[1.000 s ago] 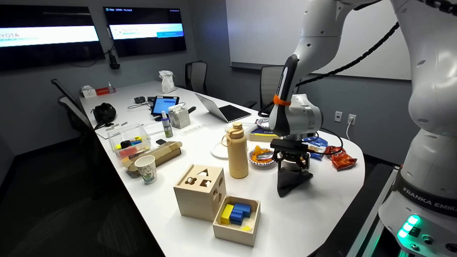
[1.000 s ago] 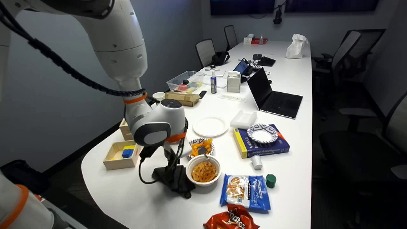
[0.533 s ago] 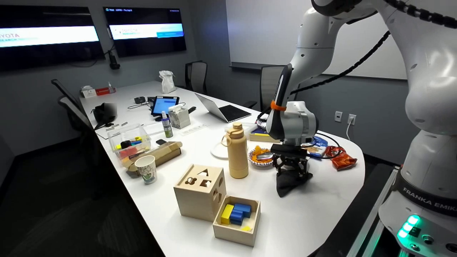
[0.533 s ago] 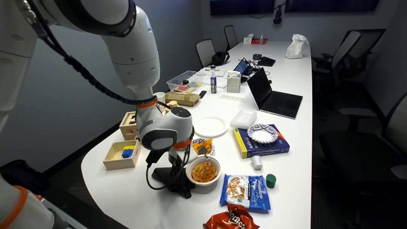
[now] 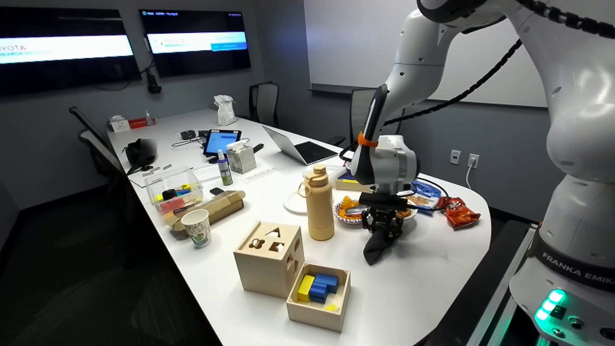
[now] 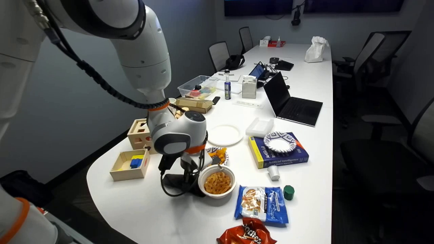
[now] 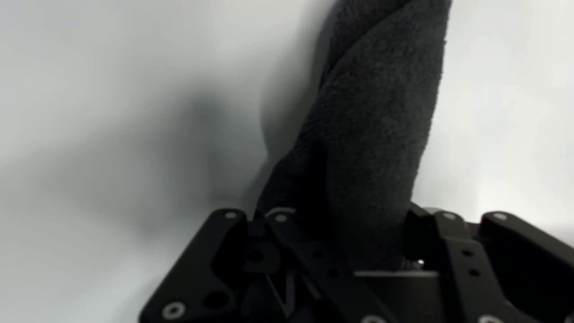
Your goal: Use the black towel to wipe the table
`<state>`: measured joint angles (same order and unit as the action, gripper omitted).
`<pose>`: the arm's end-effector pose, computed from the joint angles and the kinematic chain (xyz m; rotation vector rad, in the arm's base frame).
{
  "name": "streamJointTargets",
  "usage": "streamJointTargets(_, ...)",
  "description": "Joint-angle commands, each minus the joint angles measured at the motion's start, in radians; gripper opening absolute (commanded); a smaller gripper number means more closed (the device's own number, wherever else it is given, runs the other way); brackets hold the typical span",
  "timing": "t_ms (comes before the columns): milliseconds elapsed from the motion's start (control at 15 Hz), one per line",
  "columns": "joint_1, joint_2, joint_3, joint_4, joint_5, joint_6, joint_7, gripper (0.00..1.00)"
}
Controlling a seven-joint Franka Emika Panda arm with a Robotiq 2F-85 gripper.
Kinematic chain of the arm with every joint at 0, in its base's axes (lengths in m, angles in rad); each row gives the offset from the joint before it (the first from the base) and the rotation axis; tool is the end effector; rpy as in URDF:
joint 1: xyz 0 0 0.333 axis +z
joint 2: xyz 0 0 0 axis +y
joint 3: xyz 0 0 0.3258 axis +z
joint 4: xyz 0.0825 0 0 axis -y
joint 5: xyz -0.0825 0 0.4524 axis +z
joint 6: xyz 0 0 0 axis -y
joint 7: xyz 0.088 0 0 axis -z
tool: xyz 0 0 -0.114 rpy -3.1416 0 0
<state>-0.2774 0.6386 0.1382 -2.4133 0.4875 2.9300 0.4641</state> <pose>0.4448 -0.0746 -0.0214 -2.5510 1.5804 0.2331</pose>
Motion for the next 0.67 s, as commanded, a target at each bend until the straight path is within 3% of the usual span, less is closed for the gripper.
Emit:
streamJointTargets(0, 0.052, 0.010, 0.012, 0.033, 0.011, -0.047, -0.065, 0.02)
streamJointTargets(200, 0.112, 0.026, 0.013, 0.066, -0.002, -0.069, -0.082, 0.04)
streamJointTargets(600, 0.163, 0.052, 0.024, 0.099, 0.009, -0.162, -0.118, 0.05)
